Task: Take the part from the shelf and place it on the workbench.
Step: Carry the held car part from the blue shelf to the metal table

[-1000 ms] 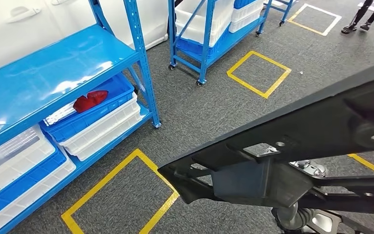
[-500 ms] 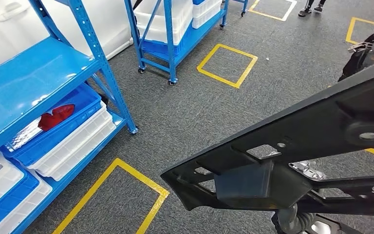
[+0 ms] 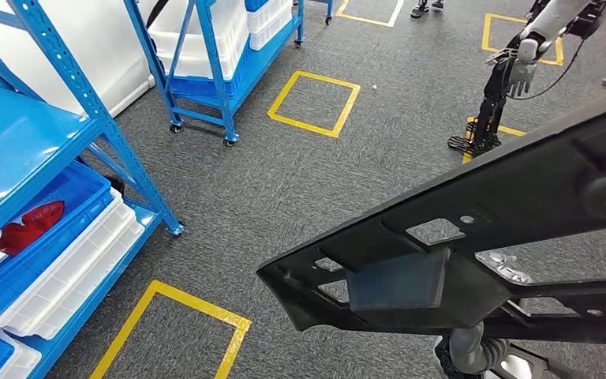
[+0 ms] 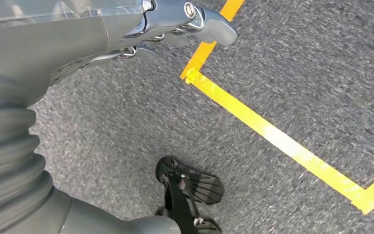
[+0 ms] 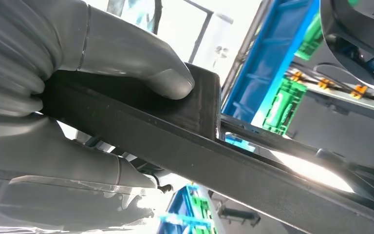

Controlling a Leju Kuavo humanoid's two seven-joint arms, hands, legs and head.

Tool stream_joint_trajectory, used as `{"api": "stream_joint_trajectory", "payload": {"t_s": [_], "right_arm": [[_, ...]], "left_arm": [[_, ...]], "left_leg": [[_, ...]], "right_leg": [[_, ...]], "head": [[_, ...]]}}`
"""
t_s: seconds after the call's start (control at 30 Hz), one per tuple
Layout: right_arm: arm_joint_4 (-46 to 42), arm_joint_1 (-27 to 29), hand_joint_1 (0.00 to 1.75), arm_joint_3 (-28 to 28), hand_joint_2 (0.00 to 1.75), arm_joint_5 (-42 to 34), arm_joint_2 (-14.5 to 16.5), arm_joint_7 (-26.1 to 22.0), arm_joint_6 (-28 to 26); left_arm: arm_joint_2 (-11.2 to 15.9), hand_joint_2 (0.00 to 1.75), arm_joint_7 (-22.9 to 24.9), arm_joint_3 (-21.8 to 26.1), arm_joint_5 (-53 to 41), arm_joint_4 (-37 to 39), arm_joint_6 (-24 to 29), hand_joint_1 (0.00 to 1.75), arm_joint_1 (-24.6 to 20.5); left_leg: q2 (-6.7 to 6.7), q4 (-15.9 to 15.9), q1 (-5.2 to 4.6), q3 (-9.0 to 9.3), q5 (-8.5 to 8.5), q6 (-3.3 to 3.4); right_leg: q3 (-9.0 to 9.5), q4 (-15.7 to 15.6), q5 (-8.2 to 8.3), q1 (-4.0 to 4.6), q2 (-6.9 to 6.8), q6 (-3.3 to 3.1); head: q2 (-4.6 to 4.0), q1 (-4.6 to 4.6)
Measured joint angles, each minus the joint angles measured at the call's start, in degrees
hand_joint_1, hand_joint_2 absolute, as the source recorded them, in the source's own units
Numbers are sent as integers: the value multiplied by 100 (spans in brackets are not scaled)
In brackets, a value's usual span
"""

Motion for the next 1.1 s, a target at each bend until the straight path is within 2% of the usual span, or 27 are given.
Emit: {"api": "stream_joint_trajectory", "payload": {"t_s": [0.03, 0.1, 0.13, 0.17, 0.2, 0.23, 0.27, 0.3, 0.33, 0.37, 0.4, 0.47, 0.5, 0.53, 0.6, 0.63, 0.67, 0.7, 0.73, 0.77, 0.83, 0.87, 0.9, 0.97, 1.0, 1.03, 1.1], "right_arm": [[-19, -5, 175, 1, 175, 55, -25, 0, -111], [-33, -13, 175, 25, 175, 169, -102, 0, -481], [-27, -15, 175, 58, 175, 215, -158, 0, -732], [-14, -16, 175, 103, 175, 250, -221, 0, -976], [8, -20, 175, 152, 175, 275, -287, 0, -1191], [35, -31, 175, 200, 175, 287, -347, 0, -1349], [71, -52, 175, 246, 175, 286, -400, 0, -1449], [115, -85, 175, 291, 175, 277, -445, 0, -1509], [167, -129, 175, 341, 175, 267, -479, 0, -1555], [221, -174, 175, 398, 175, 269, -509, 0, -1594], [270, -212, 175, 451, 175, 284, -532, 0, -1631], [339, -267, 175, 559, 175, 330, -570, 0, -1708], [360, -289, 175, 609, 175, 348, -585, 0, -1729], [377, -313, 175, 661, 175, 360, -597, 0, -1742], [414, -347, 175, 744, 175, 369, -610, 0, -1744], [434, -351, 175, 770, 175, 369, -614, 0, -1744], [453, -346, 175, 782, 175, 368, -617, 0, -1744], [468, -337, 175, 787, 175, 364, -621, 0, -1744], [480, -328, 175, 787, 175, 356, -625, 0, -1742], [491, -319, 175, 785, 175, 343, -628, 0, -1739], [513, -307, 175, 775, 175, 319, -634, 0, -1733], [524, -301, 175, 764, 175, 313, -636, 0, -1733], [532, -291, 175, 747, 175, 310, -638, 0, -1735], [541, -247, 175, 694, 175, 302, -640, 0, -1744], [543, -217, 175, 659, 175, 295, -645, 0, -1747], [544, -193, 175, 622, 175, 284, -652, 0, -1748], [544, -153, 175, 549, 175, 240, -668, 0, -1729]], "left_arm": [[-12, 175, -2, 0, -20, 0, -18, 0, -2], [-29, 175, -14, 0, -68, 0, -69, 0, 8], [-34, 175, -21, 0, -92, 0, -94, 0, 15], [-37, 175, -27, 0, -117, 0, -110, 0, 16], [-43, 175, -32, 0, -139, 0, -120, 0, 11], [-53, 175, -36, 0, -155, 0, -128, 0, 0], [-66, 175, -39, 0, -170, 0, -139, 0, -13], [-80, 175, -40, 0, -188, 0, -149, 0, -24], [-97, 175, -34, -1, -210, 0, -157, 0, -32], [-111, 175, -16, -3, -237, 0, -162, 0, -40], [-124, 175, 8, -4, -258, 0, -163, 0, -51], [-155, 175, 91, -7, -284, 0, -158, 0, -80], [-174, 175, 131, -8, -296, 0, -151, 0, -91], [-195, 175, 171, -10, -310, 0, -137, 0, -94], [-234, 175, 222, -13, -333, 0, -95, 0, -78], [-250, 175, 242, -13, -341, 0, -75, 0, -67], [-265, 175, 258, -13, -351, 0, -63, 0, -52], [-279, 175, 271, -14, -364, 0, -59, 0, -39], [-292, 175, 281, -14, -377, 0, -59, 0, -29], [-304, 175, 286, -15, -386, 0, -62, 0, -22], [-319, 175, 288, -15, -393, 0, -70, 0, -18], [-321, 175, 286, -15, -397, 0, -77, 0, -19], [-322, 175, 283, -15, -400, 0, -83, 0, -25], [-323, 175, 278, -15, -407, 0, -96, 0, -49], [-328, 175, 279, -15, -410, 0, -99, 0, -59], [-334, 175, 282, -15, -417, 0, -102, 0, -64], [-347, 175, 290, -15, -431, 0, -104, 0, -54]], "left_leg": [[86, -39, 5, 17, 23, 41], [247, -73, -11, 30, 38, 95], [330, -72, -25, 27, 33, 104], [411, -71, -33, 27, 27, 106], [490, -69, -38, 30, 19, 104], [561, -67, -40, 36, 9, 96], [625, -65, -41, 48, -3, 83], [682, -62, -48, 63, -20, 63], [734, -54, -62, 76, -41, 35], [784, -47, -76, 88, -61, 5], [834, -44, -89, 98, -76, -25], [911, -43, -90, 120, -104, -84], [849, -3, -77, 117, -145, -112], [727, 132, -62, 66, -241, -138], [426, 780, -34, -230, -586, -171], [354, 1204, -30, -441, -762, -181], [327, 1540, -30, -619, -861, -189], [319, 1684, -29, -712, -845, -193], [311, 1598, -26, -701, -709, -192], [274, 1284, -18, -582, -480, -187], [42, 493, 10, -262, -98, -168], [-70, 238, 17, -157, -14, -153], [-139, 128, 13, -114, -10, -129], [-71, 101, -6, -98, -12, -63], [-2, 76, -4, -85, 5, -21], [68, 49, 1, -73, 26, 17], [215, 14, -6, -67, 48, 76]], "right_leg": [[-85, 166, -105, 10, -151, 25], [-410, 833, -462, 13, -505, 71], [-601, 1222, -623, -2, -579, 97], [-732, 1490, -699, -19, -612, 117], [-761, 1556, -670, -32, -636, 132], [-671, 1394, -548, -41, -666, 139], [-470, 1031, -364, -42, -729, 135], [-229, 595, -208, -29, -859, 118], [-35, 236, -101, -7, -961, 77], [88, 1, -51, 19, -1035, 33], [127, -92, -53, 45, -1058, -13], [116, -116, -41, 53, -937, -92], [126, -138, -28, 43, -881, -124], [136, -160, -16, 31, -827, -160], [149, -179, -7, 27, -716, -211], [147, -176, -9, 34, -652, -227], [148, -173, -10, 40, -578, -232], [150, -167, -11, 43, -502, -233], [155, -158, -13, 43, -422, -229], [162, -145, -19, 40, -342, -220], [155, -100, -39, 38, -195, -180], [137, -79, -42, 35, -131, -147], [113, -67, -38, 29, -71, -110], [78, -77, -7, 12, 48, -32], [61, -58, -16, 8, 31, -5], [15, 28, -74, 14, -64, 18], [-227, 533, -363, 21, -376, 47]], "head": [[-1, 10], [-1, 28], [-2, 28], [-2, 30], [-2, 30], [-1, 31], [-1, 31], [-1, 32], [-1, 28], [-1, 25], [-1, 21], [-1, 17], [-1, 12], [-1, 7], [-2, -6], [-2, -8], [-1, -9], [-1, -8], [-1, -9], [0, -9], [-1, -8], [-1, -4], [-1, -7], [-1, -8], [-1, -10], [-1, 1], [-1, 18]]}}
